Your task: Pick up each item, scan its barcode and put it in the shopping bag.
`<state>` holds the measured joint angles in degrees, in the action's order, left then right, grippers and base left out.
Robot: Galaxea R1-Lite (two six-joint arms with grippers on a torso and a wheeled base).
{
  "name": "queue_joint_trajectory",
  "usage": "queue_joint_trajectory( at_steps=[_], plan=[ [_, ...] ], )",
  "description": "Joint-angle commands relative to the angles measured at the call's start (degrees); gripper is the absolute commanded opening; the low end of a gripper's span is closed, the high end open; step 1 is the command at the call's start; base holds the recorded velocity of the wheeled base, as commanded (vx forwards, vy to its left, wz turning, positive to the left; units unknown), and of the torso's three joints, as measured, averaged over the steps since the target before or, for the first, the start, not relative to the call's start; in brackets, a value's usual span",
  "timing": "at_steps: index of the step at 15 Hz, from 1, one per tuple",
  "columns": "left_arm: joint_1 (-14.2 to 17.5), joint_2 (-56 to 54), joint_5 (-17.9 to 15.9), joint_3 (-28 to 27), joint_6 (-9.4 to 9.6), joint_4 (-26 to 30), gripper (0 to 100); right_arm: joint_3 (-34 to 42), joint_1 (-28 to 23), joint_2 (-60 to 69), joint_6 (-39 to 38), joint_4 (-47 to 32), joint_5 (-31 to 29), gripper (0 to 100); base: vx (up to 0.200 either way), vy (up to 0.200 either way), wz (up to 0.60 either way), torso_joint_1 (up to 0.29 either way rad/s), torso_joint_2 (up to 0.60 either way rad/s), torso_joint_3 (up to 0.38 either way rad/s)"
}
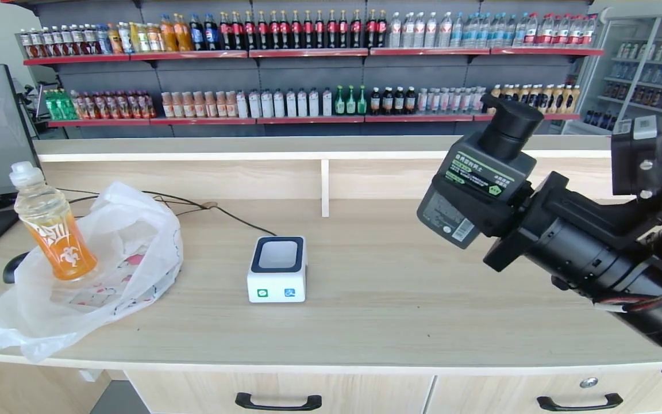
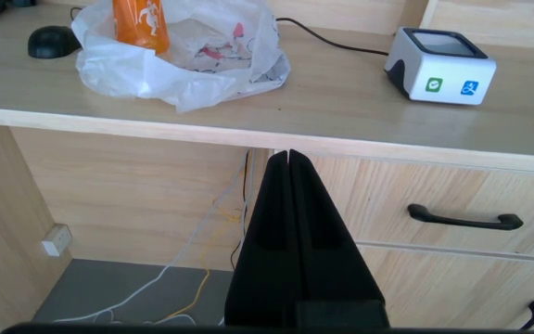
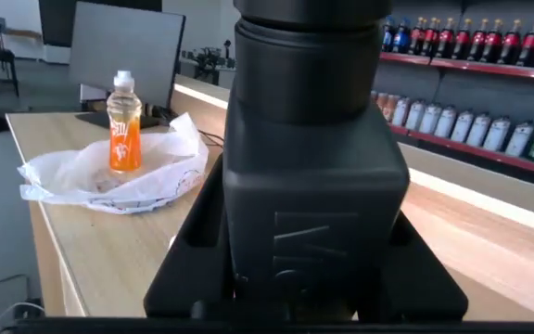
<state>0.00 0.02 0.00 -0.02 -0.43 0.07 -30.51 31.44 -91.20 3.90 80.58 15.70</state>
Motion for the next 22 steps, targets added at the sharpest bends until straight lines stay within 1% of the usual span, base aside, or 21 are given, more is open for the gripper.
queue_joint_trajectory(
  at_steps=[1, 2, 3, 5, 6, 7, 8, 9, 10, 12, 14, 16, 17, 19, 21, 22],
  plan=[
    [0.0, 0.0, 0.0, 0.0, -0.01, 0.0, 0, 3.3, -1.3, 1.1, 2.3, -0.4, -0.5, 0, 0.000, 0.000, 0.00, 0.000, 0.00, 0.000],
    [0.0, 0.0, 0.0, -0.1, -0.01, 0.0, 0, 3.2, -2.1, 0.9, 3.2, -0.8, -0.7, 0, 0.000, 0.000, 0.00, 0.000, 0.00, 0.000],
    [0.0, 0.0, 0.0, -0.1, -0.01, 0.0, 0, 3.5, -3.9, 1.0, 4.1, -2.1, -3.7, 0, 0.000, 0.000, 0.00, 0.000, 0.00, 0.000],
    [0.0, 0.0, 0.0, 0.0, -0.01, 0.0, 0, -0.2, -4.1, -0.4, 4.1, -2.7, -8.6, 0, 0.000, 0.000, 0.00, 0.000, 0.00, 0.000],
    [0.0, 0.0, 0.0, -0.1, -0.01, 0.0, 0, -3.1, -4.1, -1.7, 5.2, -2.6, -12.3, 0, 0.000, 0.000, 0.00, 0.000, 0.00, 0.000],
    [0.0, 0.0, 0.0, -0.1, -0.01, 0.0, 0, -5.3, -3.9, -2.8, 8.5, -2.6, -16.7, 0, 0.000, 0.000, 0.00, 0.000, 0.00, 0.000],
    [0.0, 0.0, 0.0, -0.1, -0.01, 0.0, 0, -5.6, -3.8, -2.8, 8.8, -2.6, -17.0, 0, 0.000, 0.000, 0.00, 0.000, 0.00, 0.000],
    [0.0, 0.0, 0.0, 0.0, -0.01, 0.0, 0, -11.3, -3.2, -4.9, 8.8, -1.6, -15.5, 0, 0.000, 0.000, 0.00, 0.000, 0.00, 0.000],
    [0.0, 0.0, 0.0, 0.0, -0.01, 0.0, 0, -13.3, -3.1, -5.1, 8.8, 1.2, -12.7, 0, 0.000, 0.000, 0.00, 0.000, 0.00, 0.000],
    [0.0, 0.0, 0.0, -0.1, -0.01, 0.0, 0, -10.6, -2.6, -3.7, 9.0, 1.4, -14.3, 0, 0.000, 0.000, 0.00, 0.000, 0.00, 0.000],
    [0.0, 0.0, 0.0, 0.0, -0.01, 0.0, 0, -10.1, -1.0, -2.5, 6.5, 1.4, -15.4, 0, 0.000, 0.000, 0.00, 0.000, 0.00, 0.000],
    [0.0, 0.0, 0.0, 0.0, -0.01, 0.0, 0, -8.3, 0.0, -2.2, 5.7, 1.7, -16.2, 0, 0.000, 0.000, 0.00, 0.000, 0.00, 0.000],
    [0.0, 0.0, 0.0, -0.1, -0.01, 0.0, 0, -4.8, -0.1, -2.0, 5.2, 2.9, -15.9, 0, 0.000, 0.000, 0.00, 0.000, 0.00, 0.000],
    [0.0, 0.0, 0.0, 0.0, -0.01, 0.0, 0, -3.1, -0.7, -3.5, 4.2, 6.3, -15.3, 0, 0.000, 0.000, 0.00, 0.000, 0.00, 0.000],
    [0.0, 0.0, 0.0, 0.0, -0.01, 0.0, 0, -2.3, -0.9, -3.9, -2.6, 7.0, -16.1, 0, 0.000, 0.000, 0.00, 0.000, 0.00, 0.000],
    [0.0, 0.0, 0.0, -0.1, -0.01, 0.0, 0, -0.1, -2.4, -3.4, -3.6, 7.0, -16.3, 0, 0.000, 0.000, 0.00, 0.000, 0.00, 0.000]
  ],
)
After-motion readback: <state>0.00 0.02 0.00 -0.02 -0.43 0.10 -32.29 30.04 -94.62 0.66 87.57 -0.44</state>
